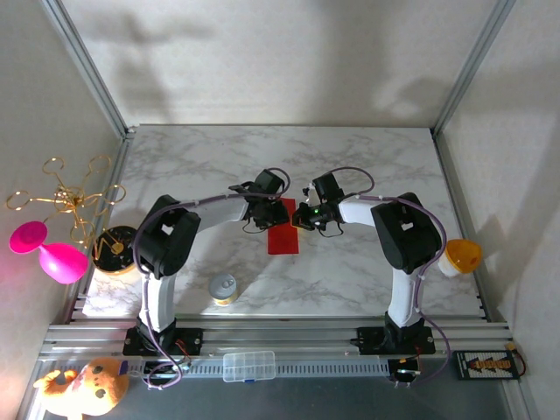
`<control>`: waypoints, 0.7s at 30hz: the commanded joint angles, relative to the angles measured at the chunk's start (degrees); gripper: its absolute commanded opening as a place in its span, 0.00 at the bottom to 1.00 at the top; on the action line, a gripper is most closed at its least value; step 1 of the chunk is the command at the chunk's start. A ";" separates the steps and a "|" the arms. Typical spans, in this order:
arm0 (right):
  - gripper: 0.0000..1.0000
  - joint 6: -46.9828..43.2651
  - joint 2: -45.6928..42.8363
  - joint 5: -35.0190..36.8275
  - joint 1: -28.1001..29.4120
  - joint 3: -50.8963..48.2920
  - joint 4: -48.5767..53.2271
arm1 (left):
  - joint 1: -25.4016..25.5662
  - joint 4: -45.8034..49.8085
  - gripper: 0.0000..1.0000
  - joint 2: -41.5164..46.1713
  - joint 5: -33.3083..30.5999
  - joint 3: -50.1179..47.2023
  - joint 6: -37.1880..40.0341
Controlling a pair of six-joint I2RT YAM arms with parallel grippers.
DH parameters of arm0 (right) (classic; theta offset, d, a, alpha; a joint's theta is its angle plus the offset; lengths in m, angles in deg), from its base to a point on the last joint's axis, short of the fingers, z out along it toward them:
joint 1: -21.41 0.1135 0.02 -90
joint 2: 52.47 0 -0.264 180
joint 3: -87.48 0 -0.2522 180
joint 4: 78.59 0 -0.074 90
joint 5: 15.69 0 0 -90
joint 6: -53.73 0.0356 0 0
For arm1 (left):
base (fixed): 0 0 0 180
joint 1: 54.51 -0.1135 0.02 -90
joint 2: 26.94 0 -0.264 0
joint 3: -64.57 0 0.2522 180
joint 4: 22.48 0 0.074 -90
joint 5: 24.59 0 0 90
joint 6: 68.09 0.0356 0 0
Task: Fold a paper plane with a square sheet of paper (pick it up from the middle)
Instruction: First fold the square sheet of paper in half at the center of the table.
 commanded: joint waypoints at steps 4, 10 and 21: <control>0.05 -1.64 7.63 14.62 0.20 -3.81 11.29 | 0.16 3.83 0.20 -1.23 -4.60 1.71 2.07; 0.05 -2.07 7.90 15.26 0.20 -4.20 11.79 | -0.94 3.15 0.21 -0.77 -4.23 -0.66 4.97; 0.04 -3.67 7.98 16.42 0.19 -5.33 12.58 | -4.88 -4.17 0.22 3.87 -1.59 -10.72 11.27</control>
